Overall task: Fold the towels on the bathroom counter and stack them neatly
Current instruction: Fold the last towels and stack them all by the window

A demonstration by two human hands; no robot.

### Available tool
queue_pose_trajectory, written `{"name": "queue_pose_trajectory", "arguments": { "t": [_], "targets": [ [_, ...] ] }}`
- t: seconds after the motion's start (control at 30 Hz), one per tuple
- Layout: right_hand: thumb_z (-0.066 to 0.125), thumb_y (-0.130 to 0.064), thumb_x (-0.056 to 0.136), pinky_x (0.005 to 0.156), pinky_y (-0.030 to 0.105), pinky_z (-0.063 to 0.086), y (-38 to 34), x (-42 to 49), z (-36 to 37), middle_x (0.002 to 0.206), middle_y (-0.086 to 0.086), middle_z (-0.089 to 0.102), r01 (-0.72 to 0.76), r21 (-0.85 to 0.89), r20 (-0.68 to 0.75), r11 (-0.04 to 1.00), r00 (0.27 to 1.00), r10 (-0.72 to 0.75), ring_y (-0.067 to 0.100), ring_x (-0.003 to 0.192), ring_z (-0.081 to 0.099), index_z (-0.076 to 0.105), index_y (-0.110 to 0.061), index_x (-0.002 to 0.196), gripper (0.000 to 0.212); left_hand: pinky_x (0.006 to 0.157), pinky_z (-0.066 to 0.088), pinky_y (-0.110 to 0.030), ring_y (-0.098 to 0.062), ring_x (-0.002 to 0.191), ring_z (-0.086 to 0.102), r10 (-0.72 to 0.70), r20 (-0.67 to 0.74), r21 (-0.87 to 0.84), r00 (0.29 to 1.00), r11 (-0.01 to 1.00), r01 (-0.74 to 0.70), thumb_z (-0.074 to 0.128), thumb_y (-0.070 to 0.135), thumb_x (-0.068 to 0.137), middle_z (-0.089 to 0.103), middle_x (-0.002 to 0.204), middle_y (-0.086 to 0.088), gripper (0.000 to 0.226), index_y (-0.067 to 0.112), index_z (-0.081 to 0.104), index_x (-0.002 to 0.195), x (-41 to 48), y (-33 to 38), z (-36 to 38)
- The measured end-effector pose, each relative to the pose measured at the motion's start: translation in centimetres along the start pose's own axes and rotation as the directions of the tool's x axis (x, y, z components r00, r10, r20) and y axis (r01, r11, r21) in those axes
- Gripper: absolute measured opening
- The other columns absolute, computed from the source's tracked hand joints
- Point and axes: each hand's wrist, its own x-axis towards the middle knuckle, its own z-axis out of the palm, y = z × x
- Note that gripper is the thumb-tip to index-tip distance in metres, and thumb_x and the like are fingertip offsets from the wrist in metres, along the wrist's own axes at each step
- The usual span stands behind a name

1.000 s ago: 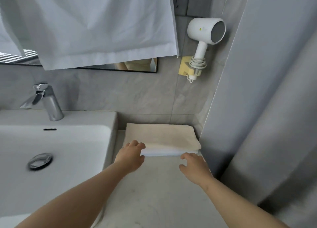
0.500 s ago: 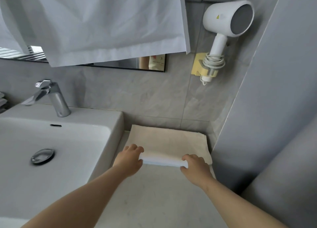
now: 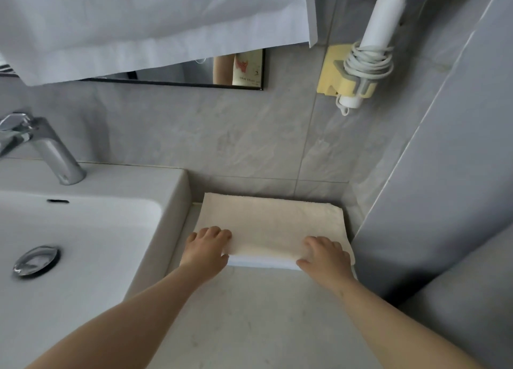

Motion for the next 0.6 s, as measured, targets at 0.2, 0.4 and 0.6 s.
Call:
{"name": "queue_pose_trajectory", "arguments": {
  "t": [0.2,0.4,0.6],
  "targets": [
    [0.046,-0.024,0.091,0.099,0.034,0.031,1.0,0.0,0.7,0.138,-0.006,0.042,0.037,-0.040,-0.043,0.999,0.998,-0.039,0.022,0.125,0.039,0.039,-0.032,0.136,0.047,0.105,0.022,-0.034,-0.015,0.134,0.031,-0.045,-0.011,-0.052,0.999,0.998,0.045,0.039,0.025,0.096,0.039,0.142,0.010,0.041,0.031,0.039,0.137,0.5,-0.7,0.4],
    [0.038,-0.023,0.097,0.099,0.030,0.029,1.6,-0.2,0.6,0.135,-0.007,0.046,-0.028,-0.100,-0.128,0.995,0.992,0.015,0.020,0.124,0.040,0.045,-0.031,0.132,0.036,0.096,0.023,-0.039,-0.016,0.129,0.034,-0.207,-0.089,0.014,0.974,0.978,0.209,0.033,0.013,0.094,0.045,0.139,0.010,0.044,0.032,0.045,0.131,0.5,-1.4,-0.2],
    [0.041,-0.043,0.094,0.092,0.032,0.033,1.9,-0.7,0.0,0.133,0.000,0.040,-0.247,-0.085,-0.203,0.965,0.953,0.226,0.024,0.117,0.042,0.048,-0.025,0.120,0.032,0.098,0.028,-0.037,-0.030,0.120,0.040,-0.324,-0.142,-0.175,0.935,0.938,0.299,0.031,0.025,0.099,0.037,0.139,-0.001,0.034,0.031,0.047,0.129,0.8,-0.8,-1.5]
  ]
}}
